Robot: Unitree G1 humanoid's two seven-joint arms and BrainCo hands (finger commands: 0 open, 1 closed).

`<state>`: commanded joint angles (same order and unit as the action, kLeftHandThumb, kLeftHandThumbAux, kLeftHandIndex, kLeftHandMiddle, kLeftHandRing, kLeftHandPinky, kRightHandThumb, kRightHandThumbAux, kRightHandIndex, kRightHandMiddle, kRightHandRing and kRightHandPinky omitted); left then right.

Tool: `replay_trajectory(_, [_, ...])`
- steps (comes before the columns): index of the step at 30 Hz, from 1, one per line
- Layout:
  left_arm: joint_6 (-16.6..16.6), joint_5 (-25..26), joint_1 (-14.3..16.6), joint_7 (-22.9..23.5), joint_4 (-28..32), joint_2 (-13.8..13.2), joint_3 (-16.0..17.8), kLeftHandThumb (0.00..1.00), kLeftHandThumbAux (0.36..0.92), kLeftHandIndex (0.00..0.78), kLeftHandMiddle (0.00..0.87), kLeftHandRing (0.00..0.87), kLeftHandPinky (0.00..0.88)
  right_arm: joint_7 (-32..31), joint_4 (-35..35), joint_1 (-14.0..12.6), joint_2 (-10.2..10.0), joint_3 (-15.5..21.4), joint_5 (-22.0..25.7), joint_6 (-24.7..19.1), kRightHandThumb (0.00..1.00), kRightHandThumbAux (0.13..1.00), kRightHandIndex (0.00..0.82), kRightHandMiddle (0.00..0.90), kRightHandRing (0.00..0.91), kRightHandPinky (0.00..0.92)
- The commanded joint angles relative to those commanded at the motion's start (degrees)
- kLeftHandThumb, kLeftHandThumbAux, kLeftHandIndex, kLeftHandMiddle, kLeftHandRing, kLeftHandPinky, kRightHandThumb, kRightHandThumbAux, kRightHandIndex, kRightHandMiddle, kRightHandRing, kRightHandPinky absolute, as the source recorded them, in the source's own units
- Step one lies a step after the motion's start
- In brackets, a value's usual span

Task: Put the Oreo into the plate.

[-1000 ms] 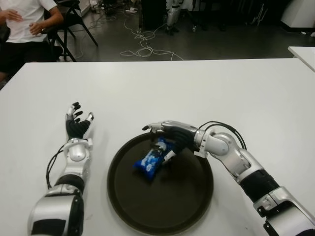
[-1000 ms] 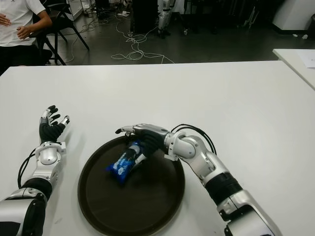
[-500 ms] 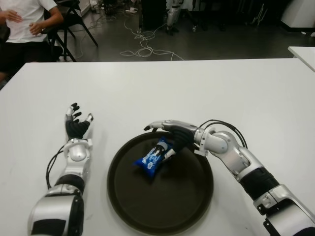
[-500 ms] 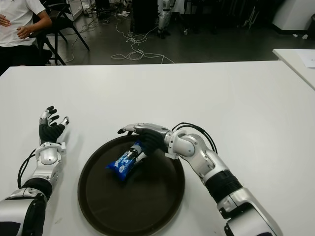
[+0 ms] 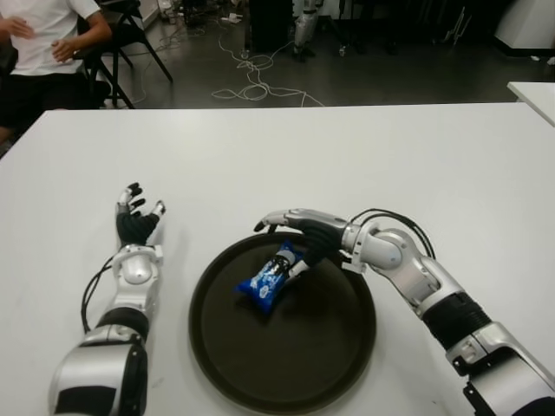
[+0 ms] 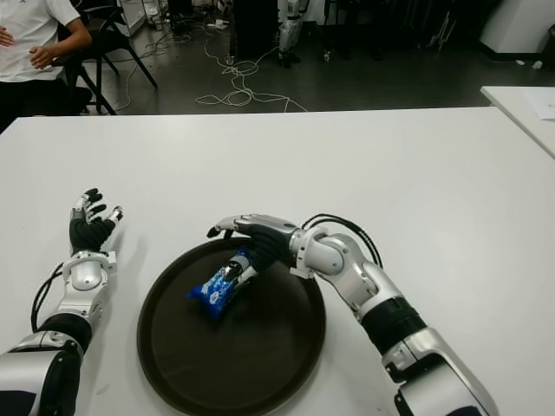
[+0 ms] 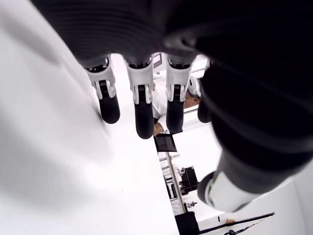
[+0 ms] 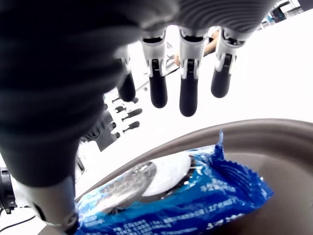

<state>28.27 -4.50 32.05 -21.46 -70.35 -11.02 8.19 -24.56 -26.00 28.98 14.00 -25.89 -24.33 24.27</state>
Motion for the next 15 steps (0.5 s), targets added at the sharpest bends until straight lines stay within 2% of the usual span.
replay_trajectory(5, [0.0, -0.3, 0.0, -0.4, 0.0, 0.1, -0.1, 0.124, 0.778, 0.155, 0.173, 0.160, 0.125, 0.6, -1.7, 0.6, 0.6, 1.1, 0.9, 0.9, 0.000, 0.753, 0.198, 0.212, 0.206, 0.185])
replay_trajectory(8, [-0.3, -0.6, 0.0, -1.1, 0.0, 0.0, -0.4, 0.122, 0.779, 0.154, 0.173, 0.164, 0.138, 2.4, -4.0, 1.2, 0.7, 3.5, 2.6, 2.3, 0.000, 0.752, 0.186, 0.201, 0.199, 0.185])
replay_trajectory(10, [-0.4, -0.7, 0.0, -1.4, 0.0, 0.0, -0.5, 0.122, 0.781, 0.154, 0.175, 0.165, 0.138, 7.7, -8.6, 0.7, -0.6, 6.2, 4.2, 6.3, 0.000, 0.750, 0.179, 0.194, 0.197, 0.204])
replay_trajectory(11, [-0.5, -0.8, 0.1, -1.5, 0.0, 0.0, -0.5, 0.122, 0.781, 0.154, 0.176, 0.165, 0.137, 11.9, -12.2, 0.7, -1.8, 8.0, 5.2, 9.8, 0.000, 0.748, 0.175, 0.191, 0.196, 0.217])
replay_trajectory(13, [-0.5, -0.7, 0.1, -1.5, -0.1, -0.1, -0.5, 0.120, 0.785, 0.152, 0.176, 0.163, 0.131, 16.6, -16.7, 1.1, -3.1, 9.8, 5.9, 14.0, 0.000, 0.753, 0.170, 0.186, 0.197, 0.238])
replay_trajectory(15, [-0.5, -0.6, 0.1, -1.6, -0.1, 0.0, -0.5, 0.119, 0.789, 0.152, 0.177, 0.163, 0.129, 24.7, -18.5, 1.7, -5.2, 15.0, 8.9, 20.9, 0.000, 0.770, 0.168, 0.183, 0.198, 0.245])
